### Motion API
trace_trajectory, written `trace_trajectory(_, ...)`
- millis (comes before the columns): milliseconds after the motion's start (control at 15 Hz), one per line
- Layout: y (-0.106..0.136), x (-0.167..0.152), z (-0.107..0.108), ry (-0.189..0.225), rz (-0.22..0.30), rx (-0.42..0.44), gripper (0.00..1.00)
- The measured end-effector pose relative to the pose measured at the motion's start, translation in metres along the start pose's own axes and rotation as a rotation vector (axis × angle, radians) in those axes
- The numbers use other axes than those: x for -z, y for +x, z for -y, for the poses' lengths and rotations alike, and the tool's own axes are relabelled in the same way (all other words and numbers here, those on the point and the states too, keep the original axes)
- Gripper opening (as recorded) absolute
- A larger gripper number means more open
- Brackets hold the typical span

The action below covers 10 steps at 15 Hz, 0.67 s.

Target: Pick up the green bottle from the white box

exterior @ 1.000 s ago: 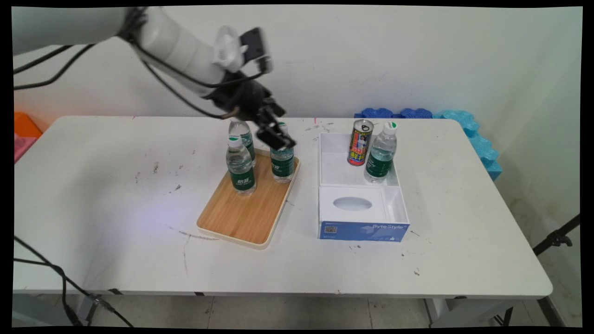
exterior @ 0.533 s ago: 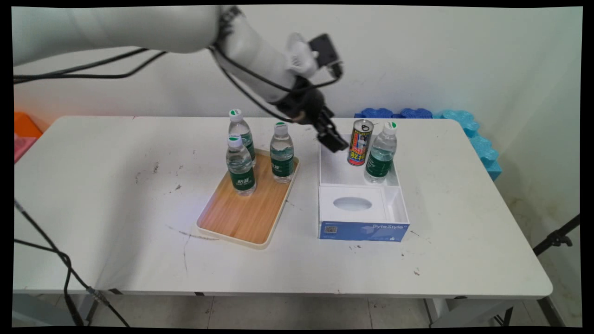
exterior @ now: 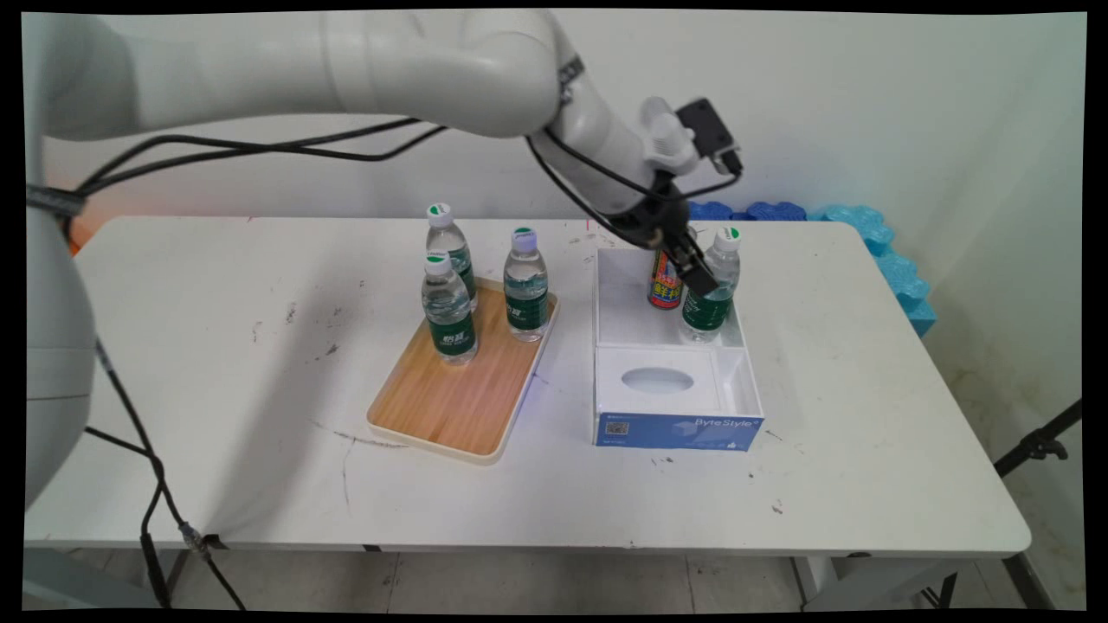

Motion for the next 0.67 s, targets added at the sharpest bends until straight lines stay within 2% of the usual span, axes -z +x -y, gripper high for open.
trace_trajectory(600,0.024,-0.058,-0.005,0.007,0.042,-0.011,1.00)
trace_trajectory(667,0.025,-0.061,-0.005,0.007,0.046,-0.012,0.00)
